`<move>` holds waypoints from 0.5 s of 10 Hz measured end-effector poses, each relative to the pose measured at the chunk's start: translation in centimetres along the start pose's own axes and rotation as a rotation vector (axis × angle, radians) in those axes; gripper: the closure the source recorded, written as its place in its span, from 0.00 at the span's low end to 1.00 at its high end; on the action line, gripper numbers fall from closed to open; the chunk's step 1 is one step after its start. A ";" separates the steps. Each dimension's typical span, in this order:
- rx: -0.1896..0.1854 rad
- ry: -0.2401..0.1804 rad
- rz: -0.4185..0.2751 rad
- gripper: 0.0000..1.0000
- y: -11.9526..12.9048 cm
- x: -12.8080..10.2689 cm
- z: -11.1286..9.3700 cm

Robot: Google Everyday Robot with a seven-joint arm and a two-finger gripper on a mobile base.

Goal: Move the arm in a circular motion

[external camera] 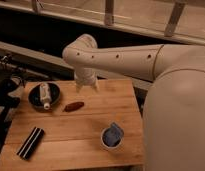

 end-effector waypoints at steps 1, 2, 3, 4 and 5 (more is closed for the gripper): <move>0.002 -0.003 0.009 0.35 -1.1 0.3 0.0; 0.000 -0.001 0.009 0.35 -1.1 0.4 0.0; -0.007 -0.004 0.014 0.35 -0.9 0.0 -0.1; -0.015 -0.006 0.026 0.35 -0.6 -1.0 0.3; -0.022 -0.009 0.048 0.35 -0.8 -2.1 0.7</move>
